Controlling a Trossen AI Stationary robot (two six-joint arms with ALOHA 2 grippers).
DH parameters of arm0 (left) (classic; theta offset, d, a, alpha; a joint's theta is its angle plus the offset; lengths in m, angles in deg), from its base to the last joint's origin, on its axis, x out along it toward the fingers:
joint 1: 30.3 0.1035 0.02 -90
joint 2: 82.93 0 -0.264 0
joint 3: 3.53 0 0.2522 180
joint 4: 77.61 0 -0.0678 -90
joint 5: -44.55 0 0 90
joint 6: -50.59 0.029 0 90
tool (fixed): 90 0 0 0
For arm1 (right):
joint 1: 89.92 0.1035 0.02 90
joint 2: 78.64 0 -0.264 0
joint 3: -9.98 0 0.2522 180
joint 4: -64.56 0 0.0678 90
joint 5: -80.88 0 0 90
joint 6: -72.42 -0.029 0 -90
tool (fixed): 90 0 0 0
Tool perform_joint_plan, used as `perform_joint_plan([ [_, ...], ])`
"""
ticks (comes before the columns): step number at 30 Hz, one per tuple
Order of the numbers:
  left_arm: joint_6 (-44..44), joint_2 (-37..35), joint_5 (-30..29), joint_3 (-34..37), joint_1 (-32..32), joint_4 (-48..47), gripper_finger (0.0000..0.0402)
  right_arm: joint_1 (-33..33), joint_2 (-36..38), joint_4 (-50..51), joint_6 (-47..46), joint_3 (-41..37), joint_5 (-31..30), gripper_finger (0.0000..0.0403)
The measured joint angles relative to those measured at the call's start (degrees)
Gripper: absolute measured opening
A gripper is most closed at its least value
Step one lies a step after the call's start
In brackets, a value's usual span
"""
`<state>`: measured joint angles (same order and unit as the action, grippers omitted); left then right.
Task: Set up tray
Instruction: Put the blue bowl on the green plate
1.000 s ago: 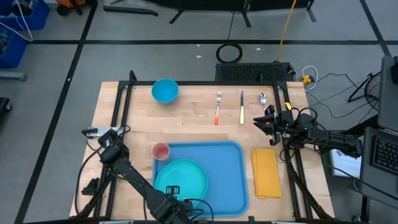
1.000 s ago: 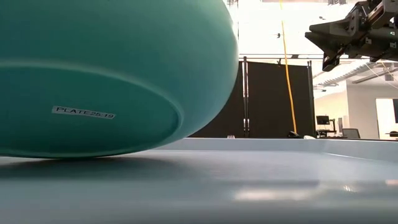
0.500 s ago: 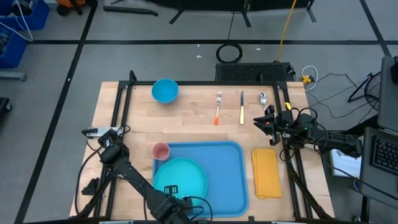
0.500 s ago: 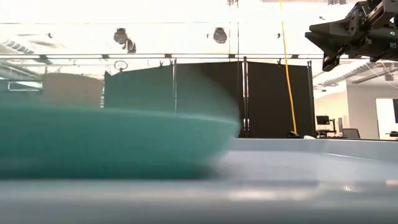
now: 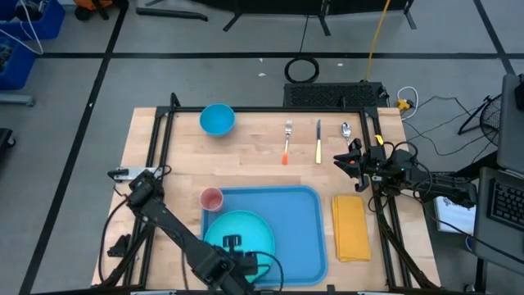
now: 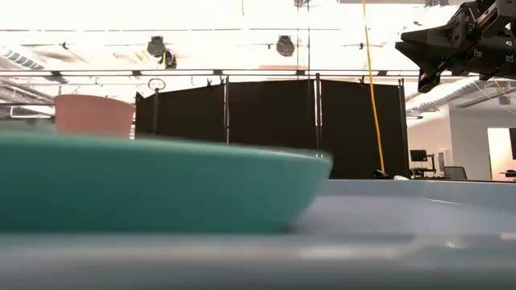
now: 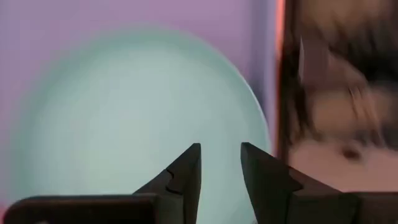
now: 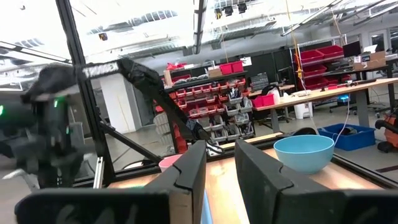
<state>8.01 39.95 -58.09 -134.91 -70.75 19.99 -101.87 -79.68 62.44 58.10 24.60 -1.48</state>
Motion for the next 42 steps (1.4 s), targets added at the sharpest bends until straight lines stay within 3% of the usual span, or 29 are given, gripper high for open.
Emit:
perform_joint_plan([
  [4, 4.6, -6.7, -15.9, 0.0, -0.1, -0.8, 0.0118, 0.0, 0.0, 0.0, 0.0, 0.0, 0.0, 0.0077],
  [10, 6.0, -19.4, -35.4, 0.0, 0.7, -12.1, 0.0118, 0.0, 0.0, 0.0, 0.0, 0.0, 0.0, 0.0077],
  [15, -1.7, -30.3, -42.0, 1.6, 7.0, -21.5, 0.0118, 0.0, 0.0, -0.1, 0.5, 0.0, 0.0, 0.0077],
  [20, 1.8, -43.9, -42.2, 16.1, 20.0, -14.8, 0.0118, 0.0, 0.0, -0.1, 0.9, 0.0, 0.0, 0.0077],
  [23, 8.9, -52.9, -34.6, 30.3, 30.0, -1.9, 0.0118, 0.0, 0.0, -0.6, 1.7, 0.5, 0.0, 0.0077],
  [26, 23.2, -62.1, -17.1, 47.0, 40.0, 21.6, 0.0118, 0.0, 0.0, -0.5, 1.9, 2.4, 0.3, 0.0077],
  [29, 31.0, -68.3, -2.4, 59.9, 49.9, 40.5, 0.0118, 0.0, -0.1, 5.0, 3.5, 5.5, 1.7, 0.0077],
  [34, 35.9, -71.2, 9.7, 71.0, 63.8, 48.5, 0.0118, -1.4, 0.0, 25.9, 10.5, 14.3, -1.9, 0.0077],
  [38, 37.8, -70.5, 20.9, 76.0, 73.2, 54.3, 0.0118, -2.1, 0.9, 24.2, 12.0, 14.7, -1.3, 0.0077],
  [42, 39.6, -69.3, 26.8, 79.2, 79.7, 60.3, 0.0118, -3.2, 0.8, 21.2, 14.1, 11.7, -6.8, 0.0077],
])
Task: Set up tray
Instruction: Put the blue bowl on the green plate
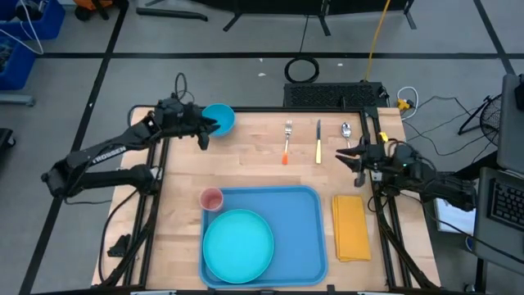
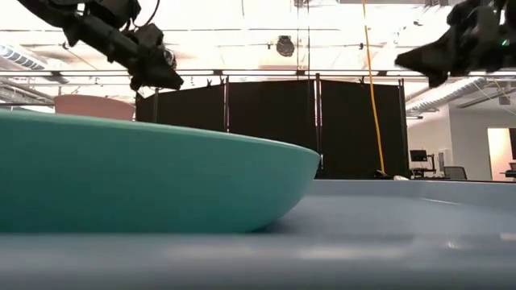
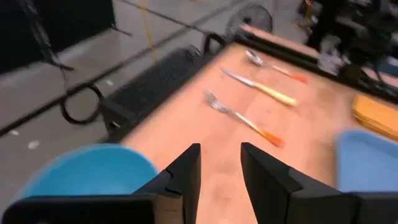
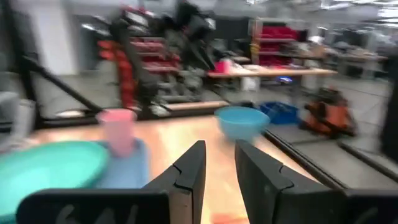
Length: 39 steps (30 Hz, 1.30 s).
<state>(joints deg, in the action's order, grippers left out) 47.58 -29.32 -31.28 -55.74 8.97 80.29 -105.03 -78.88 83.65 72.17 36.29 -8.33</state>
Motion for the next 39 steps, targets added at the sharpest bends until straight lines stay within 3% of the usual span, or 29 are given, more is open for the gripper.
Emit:
perform_joint_plan([
  [4, 0.4, 1.3, 4.2, 0.6, 4.6, 1.6, 0.0118, -1.4, 0.0, -12.9, -1.1, -6.4, -0.8, 0.0077],
  [9, -3.1, 5.2, 2.8, 0.6, 8.8, -0.4, 0.0118, -2.8, 0.0, -21.5, -3.5, -11.1, -0.9, 0.0077],
  [20, -12.7, 16.5, -9.7, -4.4, 15.4, -19.0, 0.0117, -3.8, -0.4, -20.4, -3.5, -11.6, -1.0, 0.0077],
  [28, -21.3, 19.2, -7.1, -6.4, 17.5, -19.2, 0.0117, -3.8, -0.4, -20.1, -3.5, -11.6, -1.0, 0.0077],
  [39, -24.0, 25.5, -7.1, -6.4, 18.0, -19.0, 0.0117, -3.8, -0.4, -20.1, -3.5, -11.7, -0.8, 0.0077],
])
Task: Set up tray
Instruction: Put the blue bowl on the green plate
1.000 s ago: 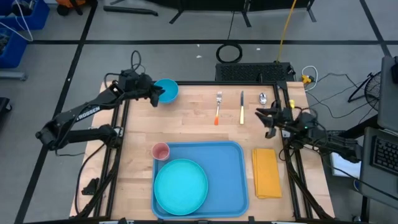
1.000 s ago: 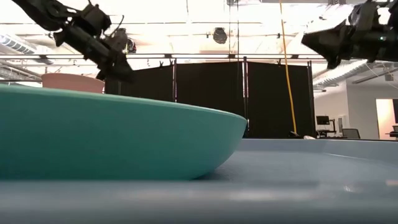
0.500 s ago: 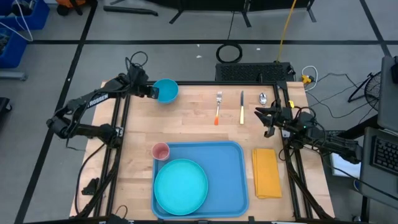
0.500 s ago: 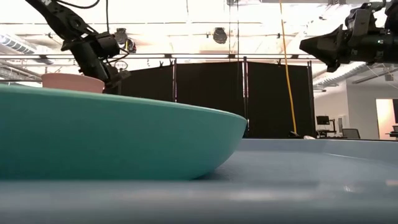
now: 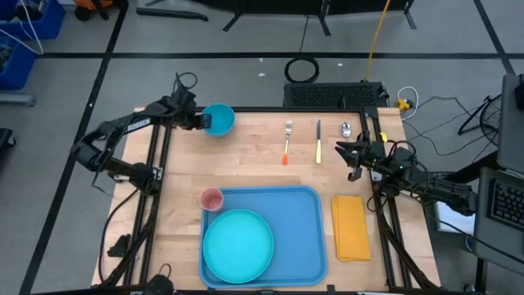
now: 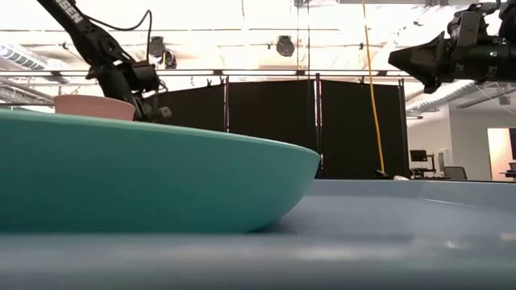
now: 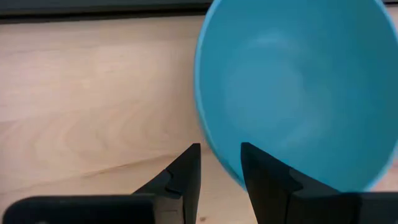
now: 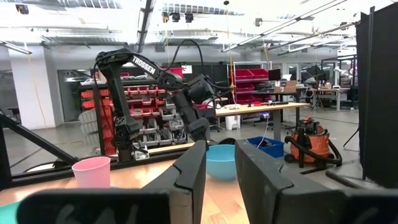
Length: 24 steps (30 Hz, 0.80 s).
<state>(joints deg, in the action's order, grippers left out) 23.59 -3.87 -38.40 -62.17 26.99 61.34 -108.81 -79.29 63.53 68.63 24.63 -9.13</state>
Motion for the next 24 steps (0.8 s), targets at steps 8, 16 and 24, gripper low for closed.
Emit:
perform_joint_plan([
  [8, 2.4, 2.9, -1.0, 0.0, -0.7, 1.1, 0.0076, 0.0, 0.0, 0.0, 0.0, 0.0, 0.0, 0.0077],
  [16, 4.8, -2.4, 1.3, 0.1, -4.4, 3.4, 0.0008, 0.0, 0.0, 0.0, 0.0, 0.0, 0.0, 0.0077],
  [24, 0.7, -20.9, 11.1, 0.0, -18.5, 3.0, 0.0008, 0.0, 0.0, 0.0, 0.0, 0.0, 0.0, 0.0077],
])
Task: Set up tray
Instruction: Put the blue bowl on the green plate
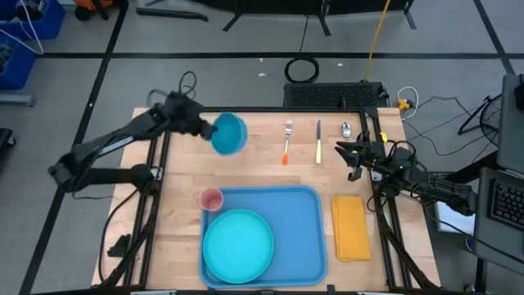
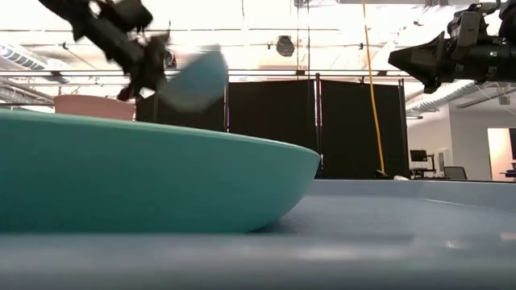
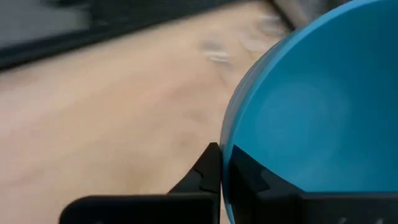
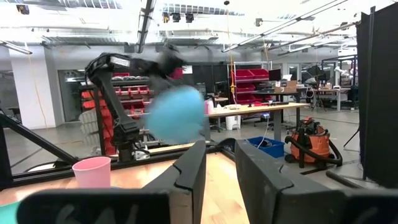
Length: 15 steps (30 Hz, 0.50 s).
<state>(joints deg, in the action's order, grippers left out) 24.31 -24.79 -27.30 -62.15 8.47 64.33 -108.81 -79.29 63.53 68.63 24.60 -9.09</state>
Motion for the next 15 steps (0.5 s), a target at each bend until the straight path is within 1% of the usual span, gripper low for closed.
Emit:
perform_joint_plan([
  [2, -3.0, -5.0, -0.2, 0.0, -7.8, -1.2, 0.0008, 0.0, 0.0, 0.0, 0.0, 0.0, 0.0, 0.0077],
  [4, -6.2, -8.7, -2.7, -0.8, -17.2, -3.6, 0.0008, 0.0, 0.0, 0.0, 0.0, 0.0, 0.0, 0.0077],
  [5, -7.9, -9.9, -5.6, -1.6, -22.5, -4.8, 0.0008, 0.0, 0.0, 0.0, 0.0, 0.0, 0.0, 0.0077],
  [8, -12.2, -9.9, -18.2, -4.4, -40.7, -7.7, 0.0008, 0.0, 0.0, 0.0, 0.0, 0.0, 0.0, 0.0077],
  [10, -14.2, -7.1, -25.5, -6.3, -51.9, -7.0, 0.0008, 0.0, 0.0, -0.1, 0.0, 0.0, 0.0, 0.0077],
  [12, -14.4, -1.9, -30.9, -9.4, -60.9, -5.9, 0.0008, 0.0, 0.0, -0.2, 0.0, 0.0, 0.0, 0.0077],
  [13, -14.1, 1.3, -32.7, -11.3, -64.5, -6.1, 0.0008, 0.0, 0.0, -0.3, -0.1, 0.0, 0.0, 0.0077],
  [15, -13.3, 8.4, -34.4, -15.5, -69.5, -8.6, 0.0007, 0.0, 0.0, -0.2, -0.3, 0.0, 0.0, 0.0077],
])
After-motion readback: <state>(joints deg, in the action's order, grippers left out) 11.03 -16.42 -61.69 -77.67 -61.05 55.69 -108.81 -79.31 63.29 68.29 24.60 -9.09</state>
